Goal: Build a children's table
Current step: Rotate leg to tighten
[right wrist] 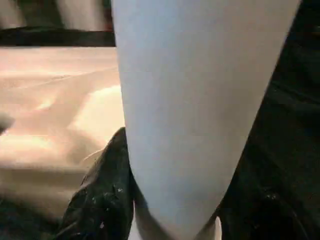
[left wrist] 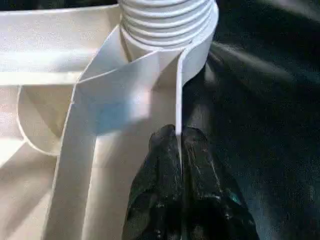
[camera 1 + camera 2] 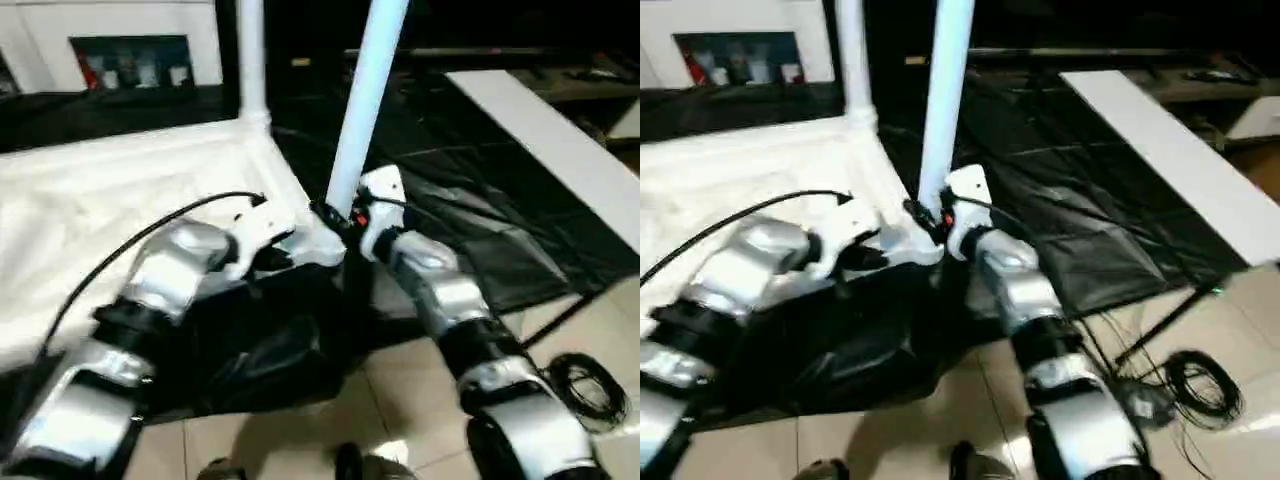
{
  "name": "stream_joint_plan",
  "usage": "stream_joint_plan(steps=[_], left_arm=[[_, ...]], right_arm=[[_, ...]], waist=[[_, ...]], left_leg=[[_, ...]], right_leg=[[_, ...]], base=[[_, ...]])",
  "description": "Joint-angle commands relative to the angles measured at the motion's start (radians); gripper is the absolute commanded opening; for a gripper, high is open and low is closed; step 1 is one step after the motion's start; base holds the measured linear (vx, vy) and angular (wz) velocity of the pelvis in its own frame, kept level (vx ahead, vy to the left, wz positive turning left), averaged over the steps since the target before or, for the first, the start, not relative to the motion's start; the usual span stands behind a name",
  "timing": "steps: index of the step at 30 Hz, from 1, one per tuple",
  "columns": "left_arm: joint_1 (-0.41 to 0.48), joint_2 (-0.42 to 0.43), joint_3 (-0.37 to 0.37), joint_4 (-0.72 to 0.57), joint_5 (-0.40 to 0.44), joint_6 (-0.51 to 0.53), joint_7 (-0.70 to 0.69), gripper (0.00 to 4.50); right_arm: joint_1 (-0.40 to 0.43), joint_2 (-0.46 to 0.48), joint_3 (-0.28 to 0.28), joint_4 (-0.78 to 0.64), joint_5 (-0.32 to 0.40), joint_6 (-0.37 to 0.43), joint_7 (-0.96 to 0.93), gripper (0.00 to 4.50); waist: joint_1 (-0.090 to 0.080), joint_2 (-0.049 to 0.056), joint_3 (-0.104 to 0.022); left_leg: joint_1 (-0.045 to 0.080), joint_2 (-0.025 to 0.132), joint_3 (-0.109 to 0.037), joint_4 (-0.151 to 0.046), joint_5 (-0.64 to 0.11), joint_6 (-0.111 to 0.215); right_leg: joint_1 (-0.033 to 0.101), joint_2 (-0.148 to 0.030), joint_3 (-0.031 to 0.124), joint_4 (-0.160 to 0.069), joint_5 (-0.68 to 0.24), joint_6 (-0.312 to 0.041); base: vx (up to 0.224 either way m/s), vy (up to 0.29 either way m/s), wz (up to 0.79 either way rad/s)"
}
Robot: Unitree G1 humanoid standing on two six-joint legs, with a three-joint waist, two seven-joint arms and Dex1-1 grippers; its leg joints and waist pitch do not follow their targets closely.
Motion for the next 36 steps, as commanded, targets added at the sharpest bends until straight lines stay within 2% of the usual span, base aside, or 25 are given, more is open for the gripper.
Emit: stream_joint_plan(steps=[1,2,3,4,5,6,7,8,9,10,11,12,13,14,16,19,22,23,24,26,27,29,32,33,36], left_arm=[[0.013,-0.04,-0.031,-0.006,0.0,0.062,0.024,0.0],[0.004,-0.077,-0.031,-0.005,-0.002,0.086,0.045,0.0],[-0.004,-0.109,-0.031,0.001,-0.004,0.1,0.065,0.0],[-0.008,-0.119,-0.03,0.005,-0.005,0.102,0.073,0.0],[-0.011,-0.126,-0.028,0.009,-0.001,0.104,0.082,0.0],[-0.015,-0.128,-0.025,0.016,0.001,0.097,0.088,0.0],[-0.017,-0.127,-0.023,0.021,0.002,0.093,0.091,0.0],[-0.02,-0.123,-0.02,0.028,0.006,0.085,0.097,0.0],[-0.022,-0.119,-0.019,0.034,0.01,0.08,0.103,0.0],[-0.025,-0.115,-0.017,0.039,0.013,0.077,0.109,0.0],[-0.028,-0.111,-0.014,0.044,0.014,0.075,0.113,0.0],[-0.03,-0.095,-0.008,0.041,0.02,0.066,0.116,0.0],[-0.031,-0.091,-0.006,0.039,0.022,0.065,0.116,0.0],[-0.03,-0.086,-0.004,0.037,0.022,0.065,0.113,0.0],[-0.027,-0.08,-0.002,0.03,0.021,0.07,0.111,0.0],[-0.02,-0.075,0.0,0.021,0.018,0.074,0.11,0.0],[-0.012,-0.068,-0.001,0.023,0.013,0.043,0.11,0.0],[-0.01,-0.066,-0.001,0.023,0.011,0.032,0.109,0.0],[-0.008,-0.062,-0.002,0.025,0.009,0.015,0.105,0.0],[-0.005,-0.06,-0.003,0.025,0.008,0.006,0.1,0.0],[-0.005,-0.053,-0.006,0.028,0.01,-0.006,0.094,0.0],[-0.006,-0.047,-0.007,0.03,0.009,-0.017,0.085,0.0],[-0.007,-0.037,-0.011,0.032,0.007,-0.039,0.072,0.0],[-0.006,-0.029,-0.013,0.031,0.004,-0.052,0.064,0.0],[-0.005,-0.006,-0.017,0.025,-0.002,-0.093,0.041,0.0]], right_arm=[[0.032,0.017,-0.013,0.164,-0.012,0.104,-0.102,1.85],[0.01,0.031,-0.022,0.191,-0.012,0.104,-0.145,1.85],[-0.01,0.04,-0.027,0.214,-0.015,0.102,-0.179,1.85],[-0.018,0.044,-0.03,0.223,-0.015,0.101,-0.19,1.85],[-0.026,0.047,-0.033,0.232,-0.017,0.101,-0.199,1.85],[-0.032,0.05,-0.035,0.237,-0.019,0.101,-0.202,1.85],[-0.035,0.051,-0.036,0.238,-0.02,0.101,-0.204,1.84],[-0.04,0.052,-0.037,0.243,-0.021,0.101,-0.207,1.84],[-0.043,0.054,-0.039,0.247,-0.022,0.099,-0.21,1.84],[-0.048,0.056,-0.042,0.254,-0.025,0.096,-0.213,1.84],[-0.051,0.058,-0.045,0.26,-0.027,0.092,-0.213,1.84],[-0.063,0.059,-0.046,0.281,-0.031,0.08,-0.211,1.84],[-0.067,0.059,-0.045,0.287,-0.032,0.076,-0.21,1.84],[-0.069,0.059,-0.044,0.291,-0.032,0.075,-0.209,1.84],[-0.073,0.061,-0.045,0.3,-0.038,0.07,-0.21,1.84],[-0.076,0.062,-0.049,0.31,-0.044,0.063,-0.21,1.84],[-0.077,0.06,-0.041,0.309,-0.056,0.026,-0.185,1.84],[-0.079,0.06,-0.04,0.309,-0.058,0.013,-0.177,1.84],[-0.081,0.062,-0.046,0.3,-0.043,-0.001,-0.13,1.84],[-0.081,0.062,-0.048,0.292,-0.033,-0.01,-0.092,1.84],[-0.08,0.058,-0.048,0.272,-0.024,-0.03,-0.049,2.54],[-0.08,0.055,-0.052,0.251,-0.016,-0.038,-0.034,2.54],[-0.08,0.047,-0.05,0.219,-0.013,-0.05,-0.006,2.89],[-0.076,0.039,-0.047,0.195,-0.013,-0.059,0.012,2.97],[-0.059,0.015,-0.035,0.124,-0.012,-0.071,0.083,3.18]], waist=[[0.038,-0.008,-0.051],[0.032,-0.049,-0.064],[0.038,-0.04,-0.054],[0.056,-0.007,-0.063],[0.055,0.012,-0.075],[0.037,0.007,-0.078],[0.033,0.022,-0.081],[0.029,0.02,-0.082],[0.022,0.015,-0.076],[0.022,0.014,-0.073],[0.022,0.014,-0.073],[0.021,-0.001,-0.071],[0.019,-0.007,-0.074],[0.02,-0.003,-0.074],[0.02,-0.002,-0.075],[0.018,-0.003,-0.073],[0.018,0.003,-0.07],[0.017,0.0,-0.07],[0.019,0.013,-0.072],[0.017,0.008,-0.073],[0.016,0.01,-0.076],[0.017,0.017,-0.076],[0.019,0.013,-0.078],[0.019,0.01,-0.079],[0.019,0.017,-0.08]], left_leg=[[0.031,0.01,0.029,-0.105,-0.721,-0.015],[0.095,-0.024,0.018,0.02,-0.52,-0.021],[0.002,-0.036,-0.029,0.078,-0.168,0.023],[-0.051,-0.018,-0.048,-0.002,-0.073,-0.009],[-0.024,-0.007,-0.038,-0.027,-0.062,-0.035],[-0.017,-0.014,-0.032,-0.044,-0.169,-0.052],[0.006,-0.006,-0.026,-0.047,-0.272,-0.051],[0.008,-0.005,-0.023,-0.047,-0.296,-0.043],[-0.001,-0.008,-0.021,-0.052,-0.336,-0.037],[0.005,-0.007,-0.016,-0.053,-0.393,-0.037],[0.005,-0.007,-0.016,-0.053,-0.393,-0.037],[0.004,-0.008,-0.016,-0.055,-0.419,-0.032],[-0.002,-0.009,-0.018,-0.058,-0.403,-0.029],[-0.004,-0.008,-0.019,-0.059,-0.387,-0.027],[-0.004,-0.004,-0.015,-0.064,-0.343,-0.023],[-0.009,-0.004,-0.015,-0.067,-0.341,-0.028],[-0.007,-0.003,-0.016,-0.069,-0.358,-0.03],[-0.006,-0.003,-0.015,-0.069,-0.364,-0.029],[-0.005,-0.003,-0.016,-0.068,-0.364,-0.032],[-0.01,-0.002,-0.014,-0.07,-0.351,-0.025],[-0.01,-0.001,-0.012,-0.071,-0.324,-0.019],[-0.008,0.0,-0.011,-0.071,-0.318,-0.016],[-0.009,0.0,-0.006,-0.068,-0.295,-0.008],[-0.016,-0.002,-0.003,-0.064,-0.23,0.005],[-0.017,-0.001,0.001,-0.06,-0.168,0.023]], right_leg=[[0.004,-0.033,0.101,-0.043,-0.595,0.042],[-0.067,-0.079,0.095,-0.169,-0.891,0.059],[0.004,-0.166,0.141,-0.219,-1.093,0.035],[0.064,-0.133,0.113,-0.154,-0.795,-0.001],[0.048,-0.091,0.089,-0.14,-0.574,-0.033],[0.033,-0.037,0.076,-0.11,-0.344,-0.06],[0.018,-0.04,0.082,-0.116,-0.27,-0.1],[0.02,-0.043,0.086,-0.12,-0.245,-0.12],[0.023,-0.038,0.083,-0.123,-0.27,-0.13],[0.015,-0.041,0.084,-0.135,-0.351,-0.113],[0.015,-0.041,0.084,-0.135,-0.351,-0.113],[0.013,-0.049,0.083,-0.146,-0.457,-0.076],[0.018,-0.052,0.082,-0.151,-0.499,-0.053],[0.019,-0.055,0.082,-0.152,-0.503,-0.045],[0.017,-0.053,0.082,-0.154,-0.449,-0.045],[0.019,-0.053,0.081,-0.153,-0.442,-0.047],[0.014,-0.055,0.082,-0.157,-0.456,-0.046],[0.014,-0.054,0.082,-0.159,-0.458,-0.046],[0.013,-0.056,0.084,-0.157,-0.44,-0.053],[0.019,-0.051,0.083,-0.154,-0.388,-0.064],[0.024,-0.049,0.08,-0.151,-0.346,-0.081],[0.023,-0.05,0.081,-0.151,-0.335,-0.092],[0.026,-0.052,0.083,-0.153,-0.323,-0.107],[0.033,-0.05,0.082,-0.144,-0.261,-0.121],[0.037,-0.05,0.082,-0.138,-0.188,-0.142]], base=[[-0.072,-0.054,0.19],[0.031,-0.125,0.05],[0.08,-0.065,-0.42],[0.08,-0.065,-0.42],[0.049,0.041,-0.34],[0.0,0.0,0.0],[0.0,0.0,0.0],[0.0,0.0,0.0],[0.0,0.0,0.0],[0.0,0.0,0.0],[0.0,0.0,0.0],[0.0,0.0,0.0],[0.0,0.0,0.0],[0.0,0.0,0.0],[0.0,0.0,0.0],[0.0,0.0,0.0],[0.0,0.0,0.0],[0.0,0.0,0.0],[0.0,0.0,0.0],[0.0,0.0,0.0],[0.0,0.0,0.0],[0.0,0.0,0.0],[0.0,0.0,0.0],[0.0,0.0,0.0],[0.0,0.0,0.0]])
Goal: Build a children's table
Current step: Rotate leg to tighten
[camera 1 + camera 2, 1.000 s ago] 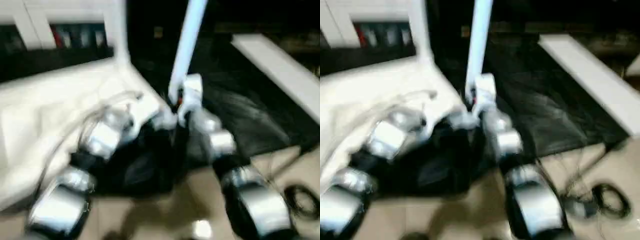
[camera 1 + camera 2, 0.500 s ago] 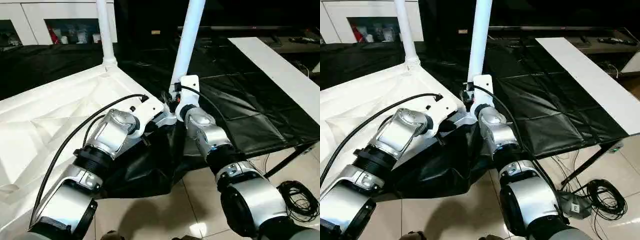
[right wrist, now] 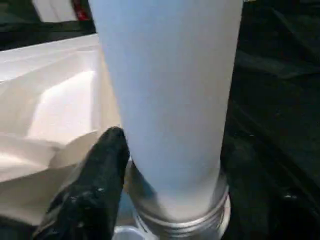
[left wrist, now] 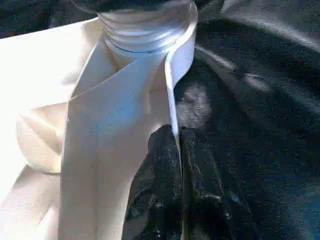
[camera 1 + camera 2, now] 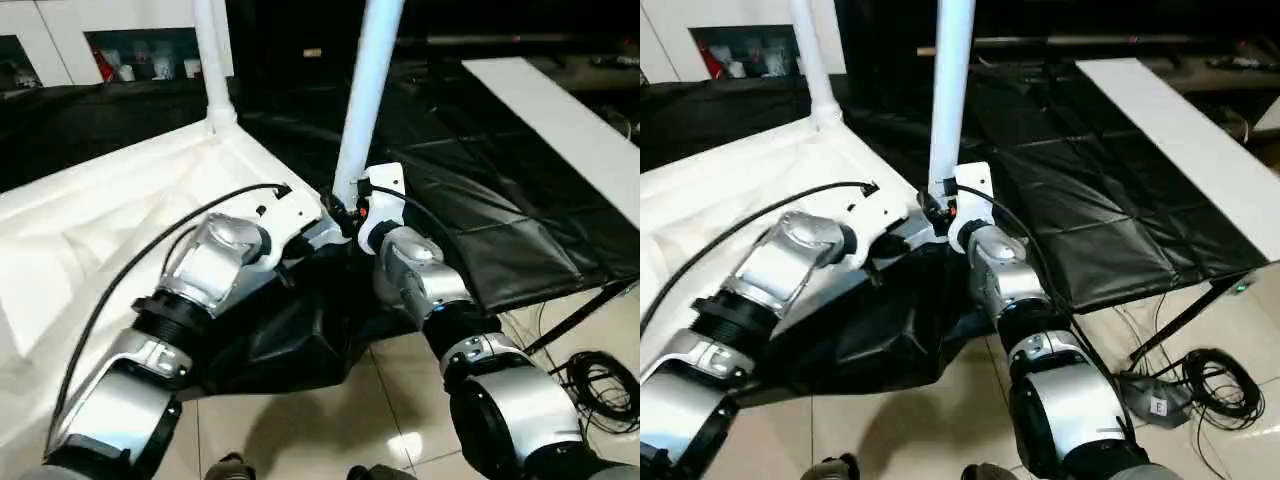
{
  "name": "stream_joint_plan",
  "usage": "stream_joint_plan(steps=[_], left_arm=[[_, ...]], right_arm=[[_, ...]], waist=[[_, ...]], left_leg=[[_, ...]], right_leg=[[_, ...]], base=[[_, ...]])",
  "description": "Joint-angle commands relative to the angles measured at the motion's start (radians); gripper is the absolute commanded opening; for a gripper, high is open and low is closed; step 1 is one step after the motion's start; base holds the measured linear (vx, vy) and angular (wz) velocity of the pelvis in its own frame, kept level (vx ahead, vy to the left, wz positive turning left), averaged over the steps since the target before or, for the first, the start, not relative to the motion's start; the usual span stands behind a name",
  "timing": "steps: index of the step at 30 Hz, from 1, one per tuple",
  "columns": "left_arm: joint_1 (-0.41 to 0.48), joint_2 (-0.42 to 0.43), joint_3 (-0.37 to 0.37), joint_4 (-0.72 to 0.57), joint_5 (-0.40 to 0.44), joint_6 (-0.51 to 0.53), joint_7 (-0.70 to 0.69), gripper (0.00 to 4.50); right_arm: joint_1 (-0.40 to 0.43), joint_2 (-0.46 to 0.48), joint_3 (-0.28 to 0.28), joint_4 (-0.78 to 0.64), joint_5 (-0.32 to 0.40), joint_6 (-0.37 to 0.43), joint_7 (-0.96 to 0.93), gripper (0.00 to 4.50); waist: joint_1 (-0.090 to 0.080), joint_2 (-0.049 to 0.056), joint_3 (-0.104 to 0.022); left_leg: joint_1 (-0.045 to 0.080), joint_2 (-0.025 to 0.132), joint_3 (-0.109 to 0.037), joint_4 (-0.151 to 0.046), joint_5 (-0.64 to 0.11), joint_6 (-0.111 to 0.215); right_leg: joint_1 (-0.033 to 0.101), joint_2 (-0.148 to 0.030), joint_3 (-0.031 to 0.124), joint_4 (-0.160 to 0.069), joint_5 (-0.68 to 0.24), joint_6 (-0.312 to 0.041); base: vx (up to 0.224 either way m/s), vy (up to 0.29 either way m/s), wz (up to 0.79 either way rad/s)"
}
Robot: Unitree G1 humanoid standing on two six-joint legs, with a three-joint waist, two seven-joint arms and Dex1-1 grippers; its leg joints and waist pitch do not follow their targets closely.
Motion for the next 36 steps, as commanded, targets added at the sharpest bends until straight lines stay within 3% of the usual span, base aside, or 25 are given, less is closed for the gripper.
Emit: stream_joint_plan(steps=[1,2,4,5,6,8,9,12,15,18,20,21,26,31,33,36], left_arm=[[0.014,0.016,-0.034,0.007,0.007,-0.041,-0.025,0.0],[0.014,0.018,-0.033,0.006,0.007,-0.044,-0.027,0.0],[0.017,0.035,-0.031,0.001,0.005,-0.077,-0.044,0.0],[0.022,0.047,-0.027,-0.008,-0.001,-0.087,-0.059,0.0],[0.036,0.072,-0.024,-0.026,-0.014,-0.116,-0.1,0.0],[0.049,0.094,-0.021,-0.04,-0.026,-0.14,-0.134,0.0],[0.05,0.096,-0.021,-0.042,-0.028,-0.143,-0.14,0.0],[0.117,0.163,-0.029,-0.117,-0.111,-0.273,-0.327,0.0],[0.128,0.178,-0.033,-0.128,-0.12,-0.286,-0.351,0.0],[0.146,0.191,-0.023,-0.131,-0.14,-0.328,-0.376,0.0],[0.148,0.191,-0.016,-0.125,-0.147,-0.341,-0.379,0.0],[0.138,0.194,-0.01,-0.085,-0.131,-0.399,-0.358,0.0],[0.089,0.219,-0.025,0.028,-0.049,-0.49,-0.293,0.0],[0.032,0.22,-0.029,0.137,0.027,-0.555,-0.143,0.0],[0.003,0.227,-0.039,0.182,0.069,-0.587,-0.078,0.55],[-0.011,0.233,-0.038,0.2,0.083,-0.601,-0.05,0.64]], right_arm=[[0.032,-0.013,0.032,-0.067,0.009,0.014,0.084,3.28],[0.036,-0.017,0.035,-0.078,0.009,0.016,0.095,3.35],[0.057,-0.04,0.052,-0.137,0.017,0.039,0.167,3.52],[0.08,-0.067,0.073,-0.189,0.022,0.062,0.225,3.62],[0.123,-0.119,0.111,-0.277,0.033,0.091,0.334,3.62],[0.16,-0.166,0.135,-0.345,0.04,0.096,0.422,3.62],[0.162,-0.169,0.135,-0.35,0.042,0.098,0.428,3.62],[0.223,-0.267,0.152,-0.461,0.079,0.137,0.6,3.62],[0.236,-0.289,0.162,-0.481,0.073,0.138,0.63,3.62],[0.256,-0.317,0.171,-0.502,0.064,0.124,0.644,3.62],[0.263,-0.318,0.167,-0.51,0.064,0.125,0.636,3.62],[0.277,-0.311,0.158,-0.53,0.073,0.131,0.621,3.62],[0.298,-0.303,0.155,-0.569,0.078,0.148,0.613,3.62],[0.31,-0.301,0.153,-0.583,0.079,0.15,0.593,3.62],[0.313,-0.302,0.148,-0.583,0.078,0.145,0.586,3.7],[0.317,-0.302,0.146,-0.587,0.08,0.147,0.584,3.7]], waist=[[-0.001,0.012,-0.057],[-0.001,0.012,-0.057],[-0.004,0.016,-0.068],[-0.004,0.018,-0.067],[-0.001,0.014,-0.067],[-0.004,0.012,-0.065],[-0.006,0.01,-0.066],[-0.004,0.01,-0.06],[-0.003,0.013,-0.058],[0.002,0.012,-0.053],[0.003,0.012,-0.054],[0.005,0.014,-0.055],[0.005,0.016,-0.054],[0.005,0.014,-0.051],[0.004,0.012,-0.051],[-0.004,0.011,-0.054]], left_leg=[[0.001,0.018,0.012,-0.049,-0.13,0.041],[0.001,0.018,0.012,-0.049,-0.13,0.041],[-0.004,0.014,0.012,-0.041,-0.059,0.07],[-0.003,0.014,0.013,-0.04,-0.047,0.075],[-0.004,0.011,0.015,-0.033,-0.025,0.106],[-0.007,0.009,0.015,-0.032,-0.024,0.125],[-0.007,0.008,0.018,-0.031,-0.03,0.134],[-0.006,0.012,0.017,-0.033,-0.063,0.139],[0.001,0.016,0.022,-0.033,-0.078,0.132],[0.007,0.021,0.027,-0.036,-0.11,0.116],[0.006,0.02,0.029,-0.036,-0.103,0.108],[0.007,0.02,0.029,-0.036,-0.102,0.107],[0.004,0.016,0.028,-0.034,-0.132,0.096],[0.005,0.018,0.024,-0.04,-0.203,0.053],[0.001,0.016,0.022,-0.041,-0.206,0.048],[-0.002,0.017,0.019,-0.039,-0.178,0.05]], right_leg=[[0.048,-0.062,0.051,-0.082,-0.154,-0.195],[0.048,-0.062,0.051,-0.082,-0.154,-0.195],[0.058,-0.051,0.048,-0.058,0.047,-0.232],[0.056,-0.05,0.048,-0.057,0.08,-0.241],[0.061,-0.043,0.046,-0.051,0.178,-0.25],[0.062,-0.044,0.046,-0.049,0.21,-0.254],[0.062,-0.047,0.047,-0.049,0.21,-0.258],[0.064,-0.052,0.048,-0.055,0.145,-0.258],[0.054,-0.052,0.05,-0.056,0.101,-0.274],[0.049,-0.054,0.051,-0.061,0.016,-0.266],[0.049,-0.054,0.052,-0.059,0.013,-0.26],[0.047,-0.054,0.052,-0.059,0.019,-0.258],[0.047,-0.055,0.053,-0.062,-0.007,-0.237],[0.044,-0.06,0.053,-0.077,-0.174,-0.193],[0.044,-0.058,0.052,-0.079,-0.195,-0.177],[0.045,-0.058,0.05,-0.072,-0.152,-0.182]], base=[[0.0,0.0,0.0],[0.0,0.0,0.0],[0.0,0.0,0.0],[0.0,0.0,0.0],[0.0,0.0,0.0],[0.0,0.0,0.0],[0.0,0.0,0.0],[0.0,0.0,0.0],[0.0,0.0,0.0],[0.0,0.0,0.0],[0.0,0.0,0.0],[0.0,0.0,0.0],[0.0,0.0,0.0],[0.0,0.0,0.0],[0.0,0.0,0.0],[0.0,0.0,0.0]])
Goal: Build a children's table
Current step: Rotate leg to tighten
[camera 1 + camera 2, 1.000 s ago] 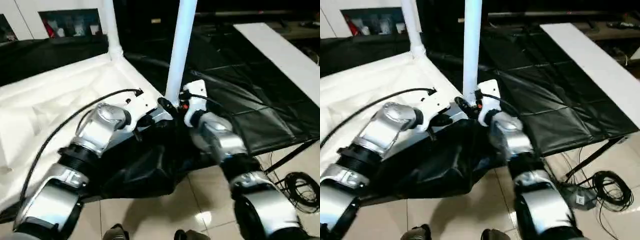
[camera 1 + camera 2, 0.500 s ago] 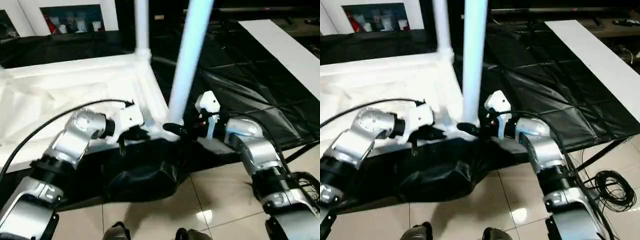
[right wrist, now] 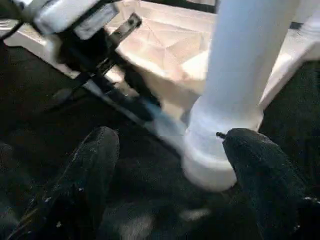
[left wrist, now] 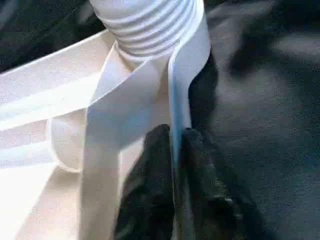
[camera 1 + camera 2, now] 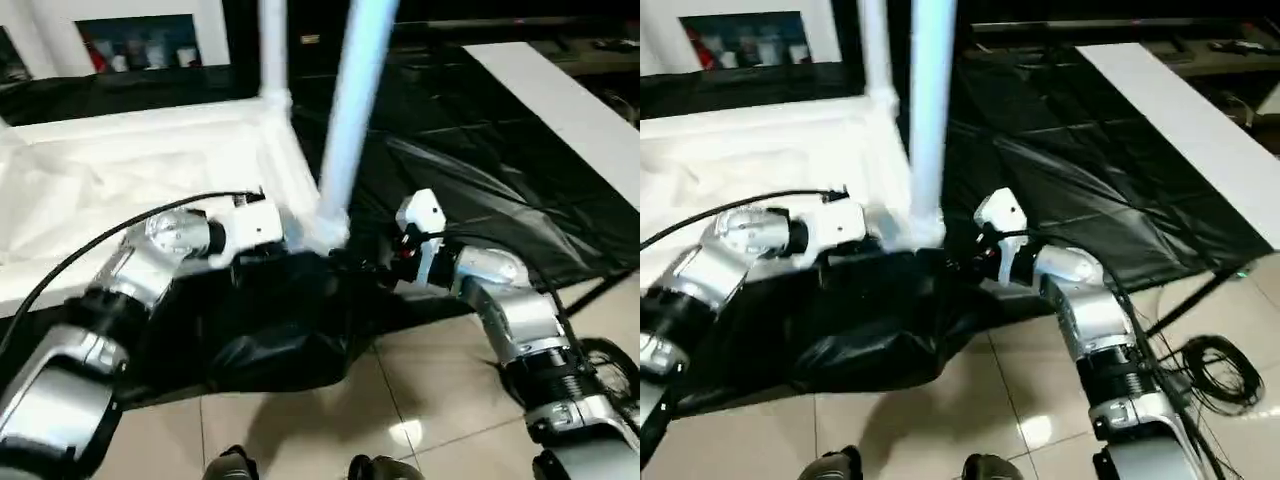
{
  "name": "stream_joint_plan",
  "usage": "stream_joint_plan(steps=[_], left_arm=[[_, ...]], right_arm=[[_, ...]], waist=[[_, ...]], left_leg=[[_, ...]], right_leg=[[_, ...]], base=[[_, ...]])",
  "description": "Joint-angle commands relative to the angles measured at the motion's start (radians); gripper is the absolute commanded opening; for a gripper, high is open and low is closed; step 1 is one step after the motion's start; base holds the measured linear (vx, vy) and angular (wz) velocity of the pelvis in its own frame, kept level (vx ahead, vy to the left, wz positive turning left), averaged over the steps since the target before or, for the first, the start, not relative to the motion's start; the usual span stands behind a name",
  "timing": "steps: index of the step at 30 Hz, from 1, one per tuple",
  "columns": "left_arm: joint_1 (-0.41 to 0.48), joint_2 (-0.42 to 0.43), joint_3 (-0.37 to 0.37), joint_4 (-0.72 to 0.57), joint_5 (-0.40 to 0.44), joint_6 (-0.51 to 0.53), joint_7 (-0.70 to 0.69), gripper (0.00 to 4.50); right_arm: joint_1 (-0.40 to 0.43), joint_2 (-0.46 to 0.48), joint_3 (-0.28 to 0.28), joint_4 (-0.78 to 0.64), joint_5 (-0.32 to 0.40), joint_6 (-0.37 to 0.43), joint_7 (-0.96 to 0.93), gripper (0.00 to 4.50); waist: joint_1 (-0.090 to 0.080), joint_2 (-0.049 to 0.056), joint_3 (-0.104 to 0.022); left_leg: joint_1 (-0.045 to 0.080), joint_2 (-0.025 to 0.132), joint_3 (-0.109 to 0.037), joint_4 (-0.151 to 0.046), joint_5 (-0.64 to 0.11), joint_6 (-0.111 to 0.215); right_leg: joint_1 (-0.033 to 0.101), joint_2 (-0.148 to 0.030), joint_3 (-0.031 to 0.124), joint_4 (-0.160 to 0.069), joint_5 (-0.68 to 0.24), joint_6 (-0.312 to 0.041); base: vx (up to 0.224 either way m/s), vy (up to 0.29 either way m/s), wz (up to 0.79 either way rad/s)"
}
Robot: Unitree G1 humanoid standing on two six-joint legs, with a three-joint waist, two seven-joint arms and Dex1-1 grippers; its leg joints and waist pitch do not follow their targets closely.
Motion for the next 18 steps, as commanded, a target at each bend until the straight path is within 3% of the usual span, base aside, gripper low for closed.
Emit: stream_joint_plan(steps=[1,2,7,10,11,12,14,16,17,18], left_arm=[[-0.008,0.02,-0.006,0.023,0.032,-0.021,0.033,0.81],[-0.008,0.02,-0.006,0.023,0.032,-0.021,0.033,0.97],[-0.017,0.016,0.024,0.05,0.018,-0.091,0.071,1.03],[0.005,-0.004,0.104,-0.009,-0.083,-0.08,0.056,1.03],[0.018,-0.018,0.151,-0.058,-0.137,-0.041,0.064,1.03],[0.051,-0.048,0.247,-0.158,-0.242,0.04,0.102,1.03],[0.075,-0.07,0.311,-0.219,-0.304,0.103,0.147,1.03],[0.172,-0.127,0.414,-0.363,-0.373,0.197,0.287,1.03],[0.211,-0.151,0.448,-0.414,-0.392,0.237,0.334,1.03],[0.237,-0.162,0.456,-0.439,-0.391,0.232,0.356,1.03]], right_arm=[[0.012,-0.005,-0.007,-0.024,0.006,0.004,-0.004,3.7],[0.012,-0.005,-0.007,-0.024,0.006,0.004,-0.004,3.7],[0.026,-0.002,-0.017,-0.051,0.014,0.018,-0.022,3.7],[0.039,0.004,-0.043,-0.082,0.027,0.043,-0.065,3.7],[0.047,0.008,-0.057,-0.101,0.033,0.062,-0.092,3.7],[0.068,0.018,-0.085,-0.152,0.053,0.111,-0.143,3.7],[0.089,0.026,-0.104,-0.195,0.07,0.15,-0.176,3.7],[0.14,0.052,-0.137,-0.294,0.057,0.24,-0.301,3.7],[0.157,0.064,-0.147,-0.325,0.058,0.251,-0.33,3.7],[0.164,0.072,-0.152,-0.336,0.053,0.245,-0.348,3.7]], waist=[[0.006,0.003,-0.069],[0.006,0.003,-0.069],[0.011,0.01,-0.081],[0.015,0.012,-0.087],[0.017,0.011,-0.089],[0.02,0.011,-0.089],[0.021,0.007,-0.087],[0.019,0.006,-0.083],[0.02,0.002,-0.078],[0.019,0.004,-0.081]], left_leg=[[0.012,0.011,0.002,-0.047,-0.196,0.037],[0.012,0.011,0.002,-0.047,-0.196,0.037],[0.013,0.011,0.005,-0.033,-0.079,0.091],[0.015,0.012,0.007,-0.027,-0.068,0.104],[0.015,0.012,0.008,-0.026,-0.069,0.106],[0.012,0.015,0.008,-0.025,-0.053,0.102],[0.012,0.014,0.01,-0.025,-0.077,0.104],[0.012,0.015,0.011,-0.027,-0.111,0.097],[0.009,0.019,0.01,-0.03,-0.114,0.09],[0.01,0.015,0.012,-0.029,-0.127,0.085]], right_leg=[[0.057,-0.052,0.045,-0.071,-0.145,-0.196],[0.057,-0.052,0.045,-0.071,-0.145,-0.196],[0.062,-0.045,0.045,-0.043,0.124,-0.27],[0.064,-0.047,0.045,-0.035,0.183,-0.306],[0.064,-0.047,0.045,-0.035,0.186,-0.31],[0.068,-0.049,0.046,-0.028,0.217,-0.327],[0.065,-0.047,0.044,-0.032,0.184,-0.331],[0.063,-0.046,0.045,-0.039,0.103,-0.31],[0.063,-0.05,0.045,-0.041,0.077,-0.299],[0.061,-0.049,0.045,-0.046,0.031,-0.282]], base=[[0.0,0.0,0.0],[0.0,0.0,0.0],[0.0,0.0,0.0],[0.0,0.0,0.0],[0.0,0.0,0.0],[0.0,0.0,0.0],[0.0,0.0,0.0],[0.0,0.0,0.0],[0.0,0.0,0.0],[0.0,0.0,0.0]])
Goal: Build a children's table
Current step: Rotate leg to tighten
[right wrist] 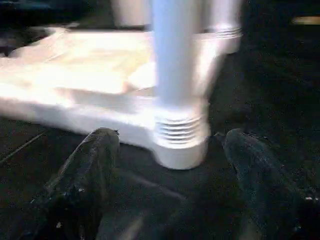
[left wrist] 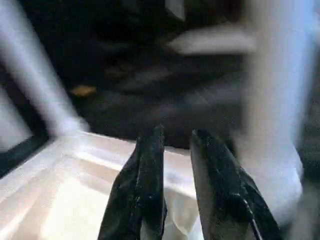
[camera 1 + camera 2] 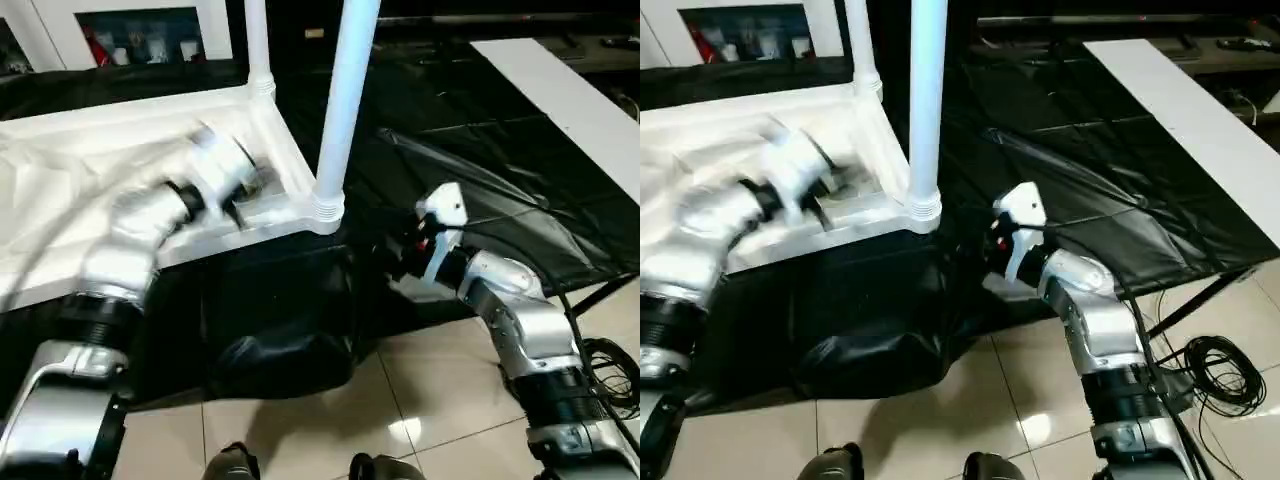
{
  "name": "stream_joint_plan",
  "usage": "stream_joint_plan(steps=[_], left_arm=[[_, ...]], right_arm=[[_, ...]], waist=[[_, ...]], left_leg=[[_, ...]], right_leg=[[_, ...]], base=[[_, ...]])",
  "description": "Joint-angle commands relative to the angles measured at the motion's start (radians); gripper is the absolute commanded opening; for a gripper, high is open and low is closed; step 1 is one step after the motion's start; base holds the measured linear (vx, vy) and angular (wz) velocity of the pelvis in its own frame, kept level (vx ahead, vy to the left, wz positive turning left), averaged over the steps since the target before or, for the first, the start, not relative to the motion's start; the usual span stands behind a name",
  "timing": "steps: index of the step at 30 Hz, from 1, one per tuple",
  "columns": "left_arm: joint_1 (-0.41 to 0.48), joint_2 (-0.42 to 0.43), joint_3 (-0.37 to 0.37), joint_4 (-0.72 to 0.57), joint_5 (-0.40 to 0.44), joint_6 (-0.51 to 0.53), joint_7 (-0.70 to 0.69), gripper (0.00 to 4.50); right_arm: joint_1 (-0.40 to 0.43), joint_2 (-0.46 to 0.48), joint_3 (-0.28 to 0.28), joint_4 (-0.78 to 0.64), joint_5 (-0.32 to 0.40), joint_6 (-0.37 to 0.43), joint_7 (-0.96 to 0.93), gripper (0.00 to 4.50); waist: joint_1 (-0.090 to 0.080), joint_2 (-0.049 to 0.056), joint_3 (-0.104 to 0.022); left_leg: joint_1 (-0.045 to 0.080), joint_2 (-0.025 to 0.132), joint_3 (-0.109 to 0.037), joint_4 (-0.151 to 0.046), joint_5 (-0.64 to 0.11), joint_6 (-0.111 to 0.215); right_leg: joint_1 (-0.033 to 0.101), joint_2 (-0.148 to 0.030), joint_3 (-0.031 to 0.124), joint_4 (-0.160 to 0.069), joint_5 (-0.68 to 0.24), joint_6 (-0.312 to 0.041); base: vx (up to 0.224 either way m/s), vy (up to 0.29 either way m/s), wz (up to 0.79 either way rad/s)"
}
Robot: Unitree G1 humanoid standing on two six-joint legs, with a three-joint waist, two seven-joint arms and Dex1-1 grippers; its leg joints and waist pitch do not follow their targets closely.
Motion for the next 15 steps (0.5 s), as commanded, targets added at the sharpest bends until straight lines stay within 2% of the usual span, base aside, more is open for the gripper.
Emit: stream_joint_plan(steps=[1,2,3,4,5,6,7,8,9,10,11,12,13,14,15], left_arm=[[0.122,-0.057,0.048,-0.117,-0.007,0.035,0.136,1.03],[0.165,-0.088,0.068,-0.164,0.004,0.075,0.184,1.03],[0.181,-0.098,0.073,-0.185,0.01,0.093,0.196,1.03],[0.246,-0.145,0.092,-0.265,0.035,0.146,0.255,1.03],[0.25,-0.148,0.093,-0.27,0.036,0.149,0.259,1.03],[0.288,-0.178,0.1,-0.311,0.055,0.156,0.297,1.03],[0.338,-0.202,0.092,-0.365,0.082,0.159,0.341,1.03],[0.353,-0.209,0.088,-0.379,0.092,0.158,0.354,1.03],[0.385,-0.217,0.071,-0.412,0.114,0.167,0.383,1.03],[0.448,-0.242,0.035,-0.463,0.138,0.17,0.419,1.03],[0.448,-0.242,0.035,-0.463,0.138,0.17,0.419,1.03],[0.472,-0.269,0.027,-0.481,0.123,0.193,0.444,1.03],[0.479,-0.284,0.027,-0.493,0.099,0.199,0.445,1.03],[0.481,-0.289,0.027,-0.498,0.092,0.202,0.446,1.03],[0.473,-0.3,0.02,-0.51,0.094,0.235,0.462,1.03]], right_arm=[[0.037,0.033,-0.037,-0.063,-0.017,-0.015,-0.102,3.7],[0.051,0.038,-0.031,-0.08,-0.064,-0.047,-0.142,3.7],[0.055,0.036,-0.023,-0.084,-0.082,-0.055,-0.151,3.7],[0.064,0.029,-0.002,-0.087,-0.121,-0.06,-0.171,3.7],[0.064,0.029,-0.001,-0.087,-0.122,-0.059,-0.172,3.7],[0.071,0.031,0.004,-0.087,-0.142,-0.065,-0.194,3.7],[0.078,0.043,-0.003,-0.089,-0.151,-0.056,-0.238,3.7],[0.08,0.048,-0.007,-0.089,-0.154,-0.054,-0.254,3.7],[0.084,0.056,-0.012,-0.097,-0.165,-0.042,-0.293,3.7],[0.087,0.069,-0.017,-0.104,-0.185,-0.016,-0.351,3.7],[0.087,0.069,-0.017,-0.104,-0.185,-0.016,-0.351,3.7],[0.094,0.09,-0.028,-0.114,-0.16,0.006,-0.36,3.7],[0.098,0.093,-0.023,-0.12,-0.159,0.013,-0.357,3.7],[0.099,0.094,-0.022,-0.121,-0.159,0.014,-0.356,3.7],[0.109,0.093,-0.004,-0.139,-0.151,0.019,-0.329,3.7]], waist=[[-0.001,-0.002,-0.078],[-0.002,-0.003,-0.077],[-0.004,-0.001,-0.078],[-0.007,0.008,-0.078],[-0.01,0.008,-0.073],[-0.021,0.018,-0.068],[-0.042,0.042,-0.074],[-0.048,0.054,-0.072],[-0.063,0.059,-0.062],[-0.065,0.054,-0.063],[-0.056,0.041,-0.055],[-0.061,0.036,-0.064],[-0.046,0.012,-0.046],[-0.026,-0.02,-0.054],[0.012,-0.045,-0.069]], left_leg=[[0.02,0.013,0.011,-0.048,-0.149,0.066],[0.019,0.016,0.01,-0.05,-0.159,0.059],[0.023,0.015,0.011,-0.048,-0.158,0.051],[0.03,0.022,0.004,-0.054,-0.169,0.024],[0.004,0.016,-0.022,-0.068,-0.174,0.036],[-0.013,0.021,-0.07,-0.086,-0.226,0.079],[0.018,0.062,-0.131,-0.097,-0.277,0.165],[0.029,0.077,-0.162,-0.103,-0.274,0.214],[0.033,0.085,-0.218,-0.12,-0.286,0.303],[0.038,0.063,-0.256,-0.124,-0.284,0.328],[0.013,0.026,-0.273,-0.134,-0.292,0.304],[0.056,0.082,-0.227,-0.116,-0.298,0.277],[0.025,0.004,-0.158,-0.071,-0.304,0.234],[0.006,-0.101,-0.073,0.065,-0.275,0.196],[-0.034,-0.122,-0.026,0.183,-0.227,0.169]], right_leg=[[0.065,-0.049,0.045,-0.056,-0.021,-0.259],[0.066,-0.052,0.045,-0.06,-0.05,-0.246],[0.06,-0.047,0.046,-0.063,-0.07,-0.226],[0.054,-0.028,0.036,-0.061,-0.084,-0.215],[0.07,-0.027,0.007,-0.051,-0.069,-0.219],[0.082,-0.015,-0.035,-0.048,-0.059,-0.224],[0.068,0.001,-0.055,-0.028,-0.05,-0.271],[0.058,0.009,-0.067,-0.005,-0.067,-0.303],[0.051,0.022,-0.076,0.035,-0.163,-0.338],[0.045,0.027,-0.064,0.052,-0.226,-0.359],[0.061,0.013,-0.044,0.042,-0.247,-0.39],[0.031,-0.007,-0.015,0.032,-0.212,-0.387],[0.044,-0.036,0.012,-0.047,-0.203,-0.443],[0.065,-0.06,0.028,-0.135,-0.264,-0.435],[0.123,-0.07,0.062,-0.132,-0.371,-0.318]], base=[[0.0,0.0,0.0],[0.0,0.0,0.0],[0.0,0.0,0.0],[0.0,0.0,0.0],[0.0,0.0,0.0],[-0.028,-0.043,0.26],[-0.028,-0.043,0.26],[-0.008,-0.079,0.52],[0.003,-0.122,0.49],[0.003,-0.122,0.49],[-0.009,-0.162,0.48],[0.019,-0.23,0.52],[0.019,-0.23,0.52],[0.02,-0.222,0.33],[-0.01,-0.172,0.1]])
